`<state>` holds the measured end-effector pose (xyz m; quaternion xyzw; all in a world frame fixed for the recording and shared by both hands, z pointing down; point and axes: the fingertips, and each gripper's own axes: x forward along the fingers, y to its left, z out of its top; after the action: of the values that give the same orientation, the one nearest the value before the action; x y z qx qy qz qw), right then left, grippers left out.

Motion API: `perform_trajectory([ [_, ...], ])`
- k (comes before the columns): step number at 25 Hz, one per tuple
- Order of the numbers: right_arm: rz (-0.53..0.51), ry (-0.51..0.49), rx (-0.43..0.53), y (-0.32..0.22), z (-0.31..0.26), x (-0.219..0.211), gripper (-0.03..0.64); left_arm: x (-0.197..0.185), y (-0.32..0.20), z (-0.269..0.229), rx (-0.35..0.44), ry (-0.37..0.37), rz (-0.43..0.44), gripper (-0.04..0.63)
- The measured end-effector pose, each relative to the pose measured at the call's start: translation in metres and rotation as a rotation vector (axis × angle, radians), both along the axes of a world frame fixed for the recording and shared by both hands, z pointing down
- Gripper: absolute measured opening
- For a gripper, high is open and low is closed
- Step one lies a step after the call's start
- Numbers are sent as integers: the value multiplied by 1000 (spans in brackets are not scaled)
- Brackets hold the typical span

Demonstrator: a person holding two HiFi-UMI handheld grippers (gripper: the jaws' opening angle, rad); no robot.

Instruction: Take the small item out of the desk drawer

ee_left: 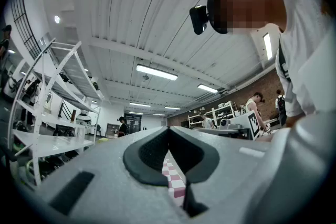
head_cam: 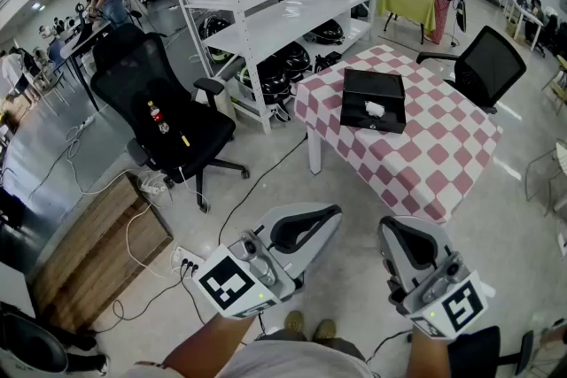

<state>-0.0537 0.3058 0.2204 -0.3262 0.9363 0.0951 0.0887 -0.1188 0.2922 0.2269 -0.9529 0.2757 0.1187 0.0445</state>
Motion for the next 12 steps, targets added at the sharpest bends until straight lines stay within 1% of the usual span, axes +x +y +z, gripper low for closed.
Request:
perform_trajectory([
  [12, 15, -15, -23, -9, -1, -21, 11, -27, -6, 0, 0, 17, 6, 14],
])
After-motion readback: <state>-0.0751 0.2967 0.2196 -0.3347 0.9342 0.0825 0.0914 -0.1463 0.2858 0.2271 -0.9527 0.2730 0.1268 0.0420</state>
